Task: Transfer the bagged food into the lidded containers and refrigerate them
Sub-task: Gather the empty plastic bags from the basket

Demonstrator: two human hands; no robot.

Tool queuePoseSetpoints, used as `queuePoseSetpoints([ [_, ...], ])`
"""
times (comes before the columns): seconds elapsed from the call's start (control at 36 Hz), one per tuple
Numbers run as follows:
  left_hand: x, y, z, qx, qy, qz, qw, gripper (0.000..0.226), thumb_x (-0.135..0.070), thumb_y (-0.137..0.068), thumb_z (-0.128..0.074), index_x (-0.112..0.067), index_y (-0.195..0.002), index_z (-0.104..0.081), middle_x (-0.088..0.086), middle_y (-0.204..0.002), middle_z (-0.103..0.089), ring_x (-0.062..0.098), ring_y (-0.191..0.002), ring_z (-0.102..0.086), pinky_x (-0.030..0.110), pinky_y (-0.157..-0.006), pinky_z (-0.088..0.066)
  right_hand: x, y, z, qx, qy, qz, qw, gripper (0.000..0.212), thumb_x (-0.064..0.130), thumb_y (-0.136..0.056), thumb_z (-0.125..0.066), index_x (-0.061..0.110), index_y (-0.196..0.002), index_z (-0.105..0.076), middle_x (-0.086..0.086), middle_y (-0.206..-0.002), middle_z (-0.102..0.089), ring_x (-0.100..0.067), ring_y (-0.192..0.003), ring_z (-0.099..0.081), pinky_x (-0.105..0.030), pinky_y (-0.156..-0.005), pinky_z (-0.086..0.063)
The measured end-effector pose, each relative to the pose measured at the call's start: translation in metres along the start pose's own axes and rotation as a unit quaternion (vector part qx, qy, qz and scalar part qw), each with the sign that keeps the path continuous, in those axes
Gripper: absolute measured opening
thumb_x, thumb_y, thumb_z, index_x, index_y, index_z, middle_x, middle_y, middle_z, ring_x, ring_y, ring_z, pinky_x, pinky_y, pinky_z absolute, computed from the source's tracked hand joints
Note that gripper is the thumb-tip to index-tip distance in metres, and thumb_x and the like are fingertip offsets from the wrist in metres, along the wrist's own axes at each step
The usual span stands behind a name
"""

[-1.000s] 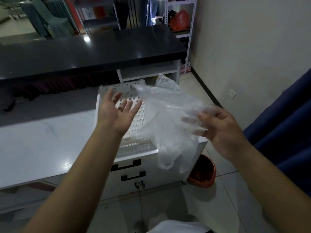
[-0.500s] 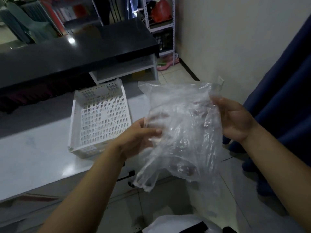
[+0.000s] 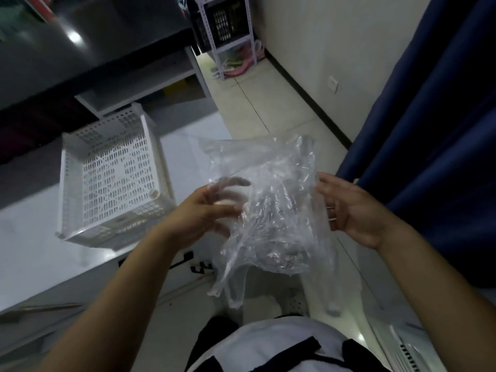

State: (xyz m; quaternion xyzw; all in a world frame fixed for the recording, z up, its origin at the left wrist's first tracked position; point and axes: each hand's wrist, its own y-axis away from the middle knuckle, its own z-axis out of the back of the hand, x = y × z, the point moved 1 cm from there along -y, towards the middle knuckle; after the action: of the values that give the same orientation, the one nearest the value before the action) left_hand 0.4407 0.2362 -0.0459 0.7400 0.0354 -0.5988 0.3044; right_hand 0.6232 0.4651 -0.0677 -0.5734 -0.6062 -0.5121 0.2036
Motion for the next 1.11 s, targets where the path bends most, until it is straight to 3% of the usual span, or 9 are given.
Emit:
queuePoseSetpoints([
  [0.19, 0.000, 0.001, 0.007, -0.053, 0.001, -0.030, 0.998, 0.035, -0.004, -0.079, -0.072, -0.024, -0.106, -0.079, 0.002, -0.102, -0.076, 0.014, -0.086, -0.073, 0.024, -0.069, -0.058, -0.009, -0.002, 0.015, -0.027, -0.055, 0.042, 0.997, 0.037, 0.013, -0.079, -0.069, 0.020, -0.114, -0.076, -0.021, -0.106, -0.070, -0.029, -0.089, -0.065, -0.035, -0.074, -0.057],
  [0.31, 0.008, 0.009, 0.027, -0.152, -0.072, -0.002, 0.986, 0.033, 0.014, -0.094, -0.051, 0.006, -0.121, -0.067, 0.024, -0.118, -0.067, 0.043, -0.118, -0.061, 0.050, -0.104, -0.050, -0.013, -0.001, 0.010, -0.070, -0.107, 0.049, 0.991, 0.018, 0.011, -0.078, -0.057, 0.007, -0.088, -0.072, -0.010, -0.084, -0.069, -0.023, -0.079, -0.061, -0.030, -0.069, -0.054],
  [0.36, 0.006, 0.010, 0.025, -0.163, -0.072, -0.034, 0.983, 0.052, 0.014, -0.098, -0.044, -0.017, -0.086, -0.083, 0.004, -0.087, -0.076, 0.029, -0.092, -0.071, 0.032, -0.085, -0.060, -0.010, 0.002, 0.005, -0.045, -0.116, 0.035, 0.992, 0.019, 0.019, -0.081, -0.053, 0.007, -0.087, -0.067, -0.012, -0.087, -0.066, -0.027, -0.079, -0.062, -0.038, -0.070, -0.052],
  [0.44, -0.004, 0.009, 0.009, -0.082, -0.009, -0.084, 0.993, 0.052, 0.004, -0.078, -0.064, -0.042, -0.057, -0.077, -0.013, -0.060, -0.072, 0.004, -0.059, -0.070, 0.015, -0.055, -0.055, -0.002, 0.009, 0.001, -0.070, -0.077, 0.029, 0.994, 0.032, 0.041, -0.082, -0.059, 0.011, -0.081, -0.070, -0.007, -0.082, -0.071, -0.025, -0.073, -0.069, -0.041, -0.062, -0.058],
  [0.67, -0.022, -0.032, 0.009, -0.043, -0.111, -0.240, 0.963, 0.038, 0.006, -0.069, -0.081, 0.016, -0.103, -0.069, 0.031, -0.125, -0.060, 0.045, -0.116, -0.060, 0.053, -0.101, -0.050, 0.002, 0.014, -0.008, -0.101, -0.022, -0.061, 0.993, 0.061, 0.047, -0.067, -0.086, 0.023, -0.120, -0.069, -0.005, -0.114, -0.074, -0.026, -0.095, -0.074, -0.043, -0.070, -0.059],
  [0.81, -0.025, -0.054, 0.009, 0.026, -0.200, -0.266, 0.943, 0.019, 0.008, -0.082, -0.065, -0.007, -0.077, -0.075, 0.012, -0.122, -0.063, 0.025, -0.111, -0.064, 0.039, -0.091, -0.054, 0.007, 0.014, -0.004, -0.091, 0.227, -0.109, 0.964, 0.030, 0.037, -0.083, -0.076, 0.025, -0.111, -0.077, -0.001, -0.110, -0.076, -0.016, -0.099, -0.071, -0.034, -0.087, -0.055],
  [0.92, -0.024, -0.071, 0.000, 0.112, -0.254, -0.279, 0.919, 0.043, 0.010, -0.082, -0.051, -0.025, -0.073, -0.074, -0.003, -0.124, -0.061, 0.011, -0.102, -0.062, 0.029, -0.088, -0.052, 0.018, 0.008, -0.006, -0.037, 0.272, -0.133, 0.952, 0.071, 0.049, -0.066, -0.087, 0.030, -0.131, -0.065, 0.005, -0.128, -0.069, -0.012, -0.123, -0.061, -0.039, -0.112, -0.039],
  [1.0, -0.019, -0.086, -0.013, 0.156, -0.278, -0.281, 0.905, 0.046, 0.020, -0.082, -0.053, -0.019, -0.074, -0.076, 0.000, -0.125, -0.059, 0.007, -0.098, -0.061, 0.028, -0.088, -0.052, 0.019, -0.003, -0.016, 0.018, 0.268, -0.167, 0.949, 0.074, 0.044, -0.066, -0.090, 0.037, -0.133, -0.060, 0.002, -0.128, -0.069, -0.016, -0.120, -0.063, -0.036, -0.103, -0.049],
  [1.11, -0.014, -0.102, -0.031, 0.172, -0.292, -0.278, 0.899, 0.041, 0.019, -0.083, -0.056, -0.015, -0.077, -0.078, 0.000, -0.125, -0.059, -0.004, -0.103, -0.059, 0.013, -0.090, -0.045, 0.001, -0.027, -0.026, -0.067, 0.382, -0.140, 0.911, 0.037, 0.039, -0.059, -0.083, 0.019, -0.085, -0.066, 0.006, -0.076, -0.063, -0.010, -0.070, -0.061, -0.029, -0.063, -0.047],
])
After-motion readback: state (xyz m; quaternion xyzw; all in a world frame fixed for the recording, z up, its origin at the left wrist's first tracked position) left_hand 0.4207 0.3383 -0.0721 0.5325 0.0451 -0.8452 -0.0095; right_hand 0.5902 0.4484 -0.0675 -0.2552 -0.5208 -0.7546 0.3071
